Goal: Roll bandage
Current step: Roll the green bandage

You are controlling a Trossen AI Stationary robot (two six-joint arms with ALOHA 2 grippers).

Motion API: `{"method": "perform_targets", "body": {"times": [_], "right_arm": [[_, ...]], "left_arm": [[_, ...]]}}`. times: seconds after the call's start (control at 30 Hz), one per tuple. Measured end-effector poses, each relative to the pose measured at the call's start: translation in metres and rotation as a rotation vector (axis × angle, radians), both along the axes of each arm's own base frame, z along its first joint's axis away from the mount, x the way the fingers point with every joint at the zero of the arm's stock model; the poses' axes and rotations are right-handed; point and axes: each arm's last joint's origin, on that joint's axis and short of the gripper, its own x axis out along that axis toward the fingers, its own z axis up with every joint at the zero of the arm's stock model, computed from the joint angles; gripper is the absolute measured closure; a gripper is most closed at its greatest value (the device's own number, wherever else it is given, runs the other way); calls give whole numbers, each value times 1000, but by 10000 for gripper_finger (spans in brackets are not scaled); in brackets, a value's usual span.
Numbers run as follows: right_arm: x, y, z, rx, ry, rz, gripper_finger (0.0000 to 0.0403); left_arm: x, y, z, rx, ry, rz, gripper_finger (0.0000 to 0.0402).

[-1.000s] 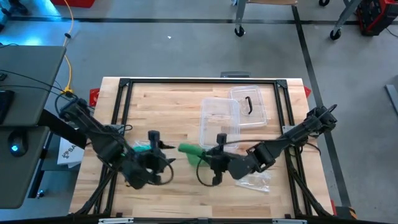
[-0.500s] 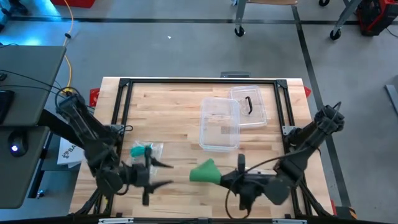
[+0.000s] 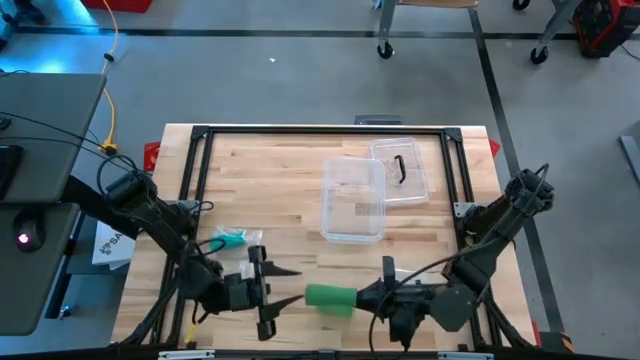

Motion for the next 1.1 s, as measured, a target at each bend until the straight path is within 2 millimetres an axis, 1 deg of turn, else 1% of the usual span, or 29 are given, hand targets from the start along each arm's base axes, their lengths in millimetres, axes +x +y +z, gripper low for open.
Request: {"method": "perform_targets", "body": {"times": [0.1,0.23,0.4,0.5,0.67,0.9,1.1], "right_arm": [[3,-2,-1,0,14,33,397],[4,-3,-1,21,17,30,397],[4,-3,-1,55,20,22,397],[4,-3,-1,68,16,21,397],[4,-3,-1,74,18,19,397],[5,-5,0,99,21,8,397],[7,-7,0,102,20,1,397]], "left_arm": [[0,1,2,23,6,-46,198],[9,2,-8,74,68,-121,166],[18,8,-16,-43,128,-159,116],[20,9,-22,-82,168,-176,99],[20,11,-21,-163,154,-130,97],[30,18,-18,-206,115,-280,96],[38,19,-25,-228,93,-304,96]]}}
